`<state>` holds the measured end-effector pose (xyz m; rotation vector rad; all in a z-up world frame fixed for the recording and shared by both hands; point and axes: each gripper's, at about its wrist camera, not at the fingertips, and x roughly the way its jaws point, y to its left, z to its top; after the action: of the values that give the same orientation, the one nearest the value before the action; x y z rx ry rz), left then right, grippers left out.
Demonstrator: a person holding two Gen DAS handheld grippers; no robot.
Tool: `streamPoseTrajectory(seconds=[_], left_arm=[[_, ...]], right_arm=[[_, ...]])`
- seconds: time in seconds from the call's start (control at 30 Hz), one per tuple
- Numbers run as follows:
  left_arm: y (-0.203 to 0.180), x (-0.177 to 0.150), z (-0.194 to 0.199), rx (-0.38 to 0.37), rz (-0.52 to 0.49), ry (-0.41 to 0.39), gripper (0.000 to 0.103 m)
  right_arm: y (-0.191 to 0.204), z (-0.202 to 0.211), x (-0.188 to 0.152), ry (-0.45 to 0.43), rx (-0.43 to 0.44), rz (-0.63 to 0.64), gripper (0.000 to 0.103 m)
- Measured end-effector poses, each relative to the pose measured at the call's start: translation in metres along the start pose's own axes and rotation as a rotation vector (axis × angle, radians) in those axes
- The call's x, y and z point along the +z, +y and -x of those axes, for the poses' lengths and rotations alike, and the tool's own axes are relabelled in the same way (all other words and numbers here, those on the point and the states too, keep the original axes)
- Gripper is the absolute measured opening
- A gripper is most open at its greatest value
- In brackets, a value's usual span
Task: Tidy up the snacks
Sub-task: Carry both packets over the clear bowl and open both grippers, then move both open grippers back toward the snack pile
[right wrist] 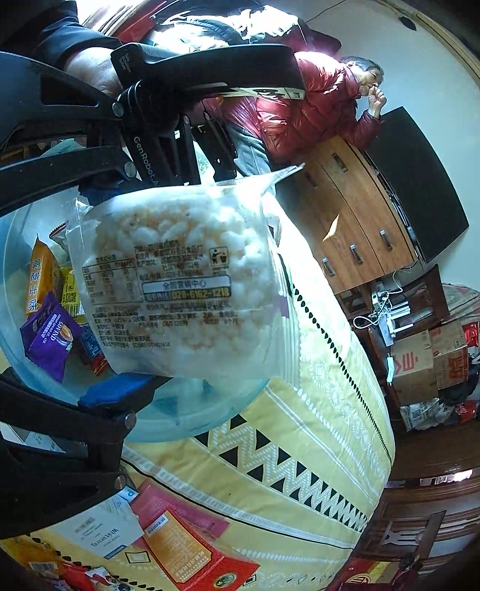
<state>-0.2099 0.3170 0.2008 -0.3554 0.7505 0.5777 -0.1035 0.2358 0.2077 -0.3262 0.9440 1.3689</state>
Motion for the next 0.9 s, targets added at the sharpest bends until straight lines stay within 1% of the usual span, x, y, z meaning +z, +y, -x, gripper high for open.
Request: streamPoseTrajectory(seconds=[0.1, 0.17, 0.23, 0.27, 0.3, 0.37, 0.43, 0.47, 0.5, 0.53, 0.57, 0.6, 0.63, 0.67, 0.7, 0.73, 0.8, 0.83, 0.87, 0.9], left_arm=[[0.001, 0.002, -0.003, 0.006, 0.002, 0.003, 0.051], [0.001, 0.003, -0.004, 0.011, 0.003, 0.005, 0.051], [0.001, 0.003, -0.003, 0.020, 0.002, 0.004, 0.053], [0.000, 0.003, -0.003, 0.022, 0.003, 0.003, 0.056], [0.000, 0.003, -0.002, 0.026, 0.005, 0.001, 0.062], [-0.001, 0.004, 0.003, 0.025, 0.015, -0.015, 0.072], [-0.007, 0.004, 0.013, 0.025, 0.014, -0.042, 0.073], [-0.014, 0.005, 0.022, 0.013, 0.009, -0.067, 0.073], [-0.024, 0.004, 0.033, -0.011, -0.003, -0.097, 0.074], [-0.037, 0.005, 0.046, -0.041, -0.027, -0.132, 0.075], [-0.056, 0.003, 0.062, -0.074, -0.060, -0.169, 0.079], [-0.077, 0.000, 0.076, -0.117, -0.095, -0.203, 0.087], [-0.098, -0.003, 0.089, -0.169, -0.133, -0.231, 0.090], [-0.125, -0.008, 0.101, -0.231, -0.179, -0.254, 0.097], [-0.149, -0.014, 0.109, -0.290, -0.221, -0.264, 0.099], [-0.174, -0.022, 0.117, -0.353, -0.260, -0.262, 0.100], [-0.224, -0.043, 0.122, -0.474, -0.333, -0.228, 0.100], [-0.241, -0.053, 0.118, -0.517, -0.362, -0.204, 0.100], [-0.261, -0.066, 0.108, -0.546, -0.398, -0.167, 0.100], [-0.275, -0.077, 0.095, -0.548, -0.422, -0.133, 0.100]], right_arm=[[-0.001, -0.001, -0.001, 0.004, -0.012, -0.001, 0.079], [0.000, 0.000, -0.002, 0.000, -0.022, -0.003, 0.086], [-0.001, 0.005, -0.003, -0.011, -0.038, -0.008, 0.087], [-0.002, 0.009, -0.004, -0.026, -0.047, -0.012, 0.087], [-0.002, 0.017, -0.006, -0.051, -0.051, -0.013, 0.087], [-0.001, 0.042, -0.016, -0.127, -0.067, -0.008, 0.087], [-0.002, 0.080, -0.037, -0.247, -0.139, 0.001, 0.087], [-0.003, 0.098, -0.050, -0.304, -0.174, 0.004, 0.088], [-0.007, 0.121, -0.072, -0.377, -0.232, -0.001, 0.091], [-0.011, 0.138, -0.091, -0.421, -0.282, -0.011, 0.098], [-0.018, 0.152, -0.112, -0.451, -0.335, -0.026, 0.103], [-0.031, 0.166, -0.140, -0.472, -0.407, -0.054, 0.103], [-0.045, 0.175, -0.162, -0.465, -0.457, -0.085, 0.103], [-0.062, 0.180, -0.184, -0.444, -0.500, -0.127, 0.103], [-0.083, 0.183, -0.206, -0.406, -0.538, -0.181, 0.103], [-0.110, 0.185, -0.234, -0.348, -0.577, -0.253, 0.103], [-0.153, 0.187, -0.281, -0.269, -0.631, -0.364, 0.103], [-0.170, 0.187, -0.299, -0.235, -0.649, -0.405, 0.103], [-0.186, 0.186, -0.313, -0.206, -0.654, -0.443, 0.103], [-0.203, 0.183, -0.326, -0.174, -0.645, -0.477, 0.103]])
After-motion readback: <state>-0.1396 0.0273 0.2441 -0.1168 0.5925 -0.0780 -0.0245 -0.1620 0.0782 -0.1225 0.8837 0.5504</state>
